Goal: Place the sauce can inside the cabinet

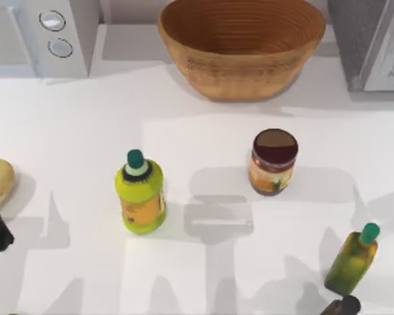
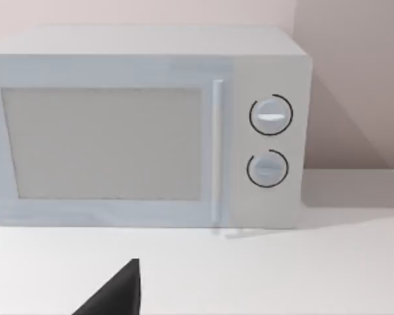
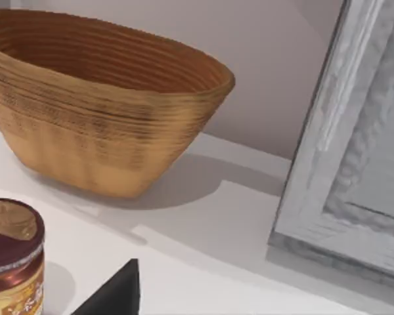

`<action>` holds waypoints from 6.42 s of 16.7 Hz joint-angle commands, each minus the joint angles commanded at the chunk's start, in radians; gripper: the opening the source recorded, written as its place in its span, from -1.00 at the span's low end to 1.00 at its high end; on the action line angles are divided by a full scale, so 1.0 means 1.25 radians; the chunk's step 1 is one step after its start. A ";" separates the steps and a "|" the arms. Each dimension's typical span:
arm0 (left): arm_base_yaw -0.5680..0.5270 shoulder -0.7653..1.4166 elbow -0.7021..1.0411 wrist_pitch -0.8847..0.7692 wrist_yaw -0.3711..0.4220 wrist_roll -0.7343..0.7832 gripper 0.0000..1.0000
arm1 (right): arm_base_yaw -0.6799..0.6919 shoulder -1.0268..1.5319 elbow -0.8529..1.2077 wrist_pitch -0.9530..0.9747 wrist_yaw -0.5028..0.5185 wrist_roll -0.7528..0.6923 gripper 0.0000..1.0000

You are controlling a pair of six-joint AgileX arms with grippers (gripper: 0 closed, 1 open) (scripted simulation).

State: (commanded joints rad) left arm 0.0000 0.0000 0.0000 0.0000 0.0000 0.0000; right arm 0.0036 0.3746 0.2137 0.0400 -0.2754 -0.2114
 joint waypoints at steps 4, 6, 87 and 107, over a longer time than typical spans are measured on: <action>0.000 0.000 0.000 0.000 0.000 0.000 1.00 | -0.002 0.343 0.152 0.024 -0.208 -0.141 1.00; 0.000 0.000 0.000 0.000 0.000 0.000 1.00 | -0.002 0.538 0.234 0.037 -0.323 -0.214 1.00; 0.000 0.000 0.000 0.000 0.000 0.000 1.00 | 0.144 1.242 0.679 0.340 -0.848 -0.142 -1.00; 0.000 0.000 0.000 0.000 0.000 0.000 1.00 | 0.024 0.307 0.165 0.076 -0.193 0.081 -1.00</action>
State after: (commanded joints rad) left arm 0.0000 0.0000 0.0000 0.0000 0.0000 0.0000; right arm 0.0337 0.7585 0.4199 0.1348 -0.5166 -0.1103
